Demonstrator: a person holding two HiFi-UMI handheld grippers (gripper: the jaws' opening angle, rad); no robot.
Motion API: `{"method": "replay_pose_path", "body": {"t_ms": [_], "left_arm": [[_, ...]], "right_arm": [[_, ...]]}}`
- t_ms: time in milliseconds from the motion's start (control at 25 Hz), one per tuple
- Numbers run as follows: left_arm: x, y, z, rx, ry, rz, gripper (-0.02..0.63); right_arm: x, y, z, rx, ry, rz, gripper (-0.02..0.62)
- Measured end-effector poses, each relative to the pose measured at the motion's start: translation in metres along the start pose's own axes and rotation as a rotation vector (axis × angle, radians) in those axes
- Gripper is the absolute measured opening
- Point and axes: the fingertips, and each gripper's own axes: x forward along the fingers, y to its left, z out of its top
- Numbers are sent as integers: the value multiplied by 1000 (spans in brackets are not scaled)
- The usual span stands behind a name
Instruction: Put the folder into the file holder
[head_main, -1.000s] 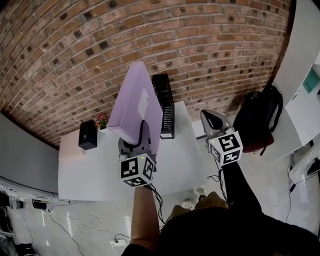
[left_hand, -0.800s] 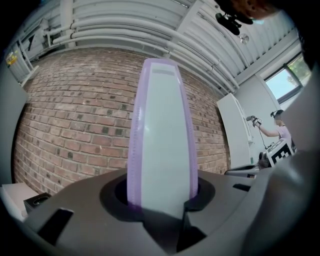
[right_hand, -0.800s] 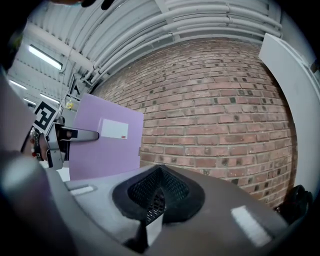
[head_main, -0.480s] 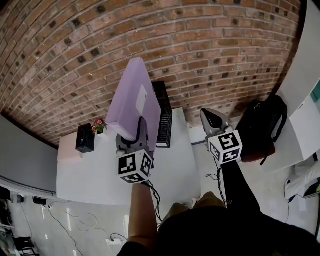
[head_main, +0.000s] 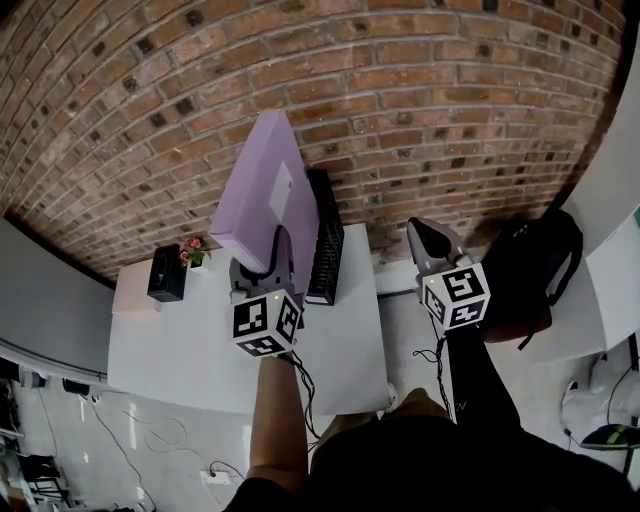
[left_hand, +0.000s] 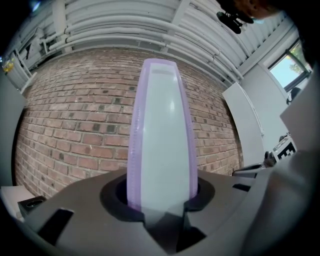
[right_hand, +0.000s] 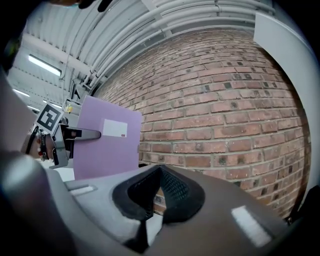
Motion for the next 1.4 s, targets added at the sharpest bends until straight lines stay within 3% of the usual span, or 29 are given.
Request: {"method": "replay_pose_path", "body": {"t_ms": [880,1400], "left_arm": [[56,2,-37,5,-21,50,160],[70,8,-74,-34,14,50,156]], "right_arm": [[3,-47,-35,32,55,-37,0],[4,-47,-61,55,103,-43,0]]}}
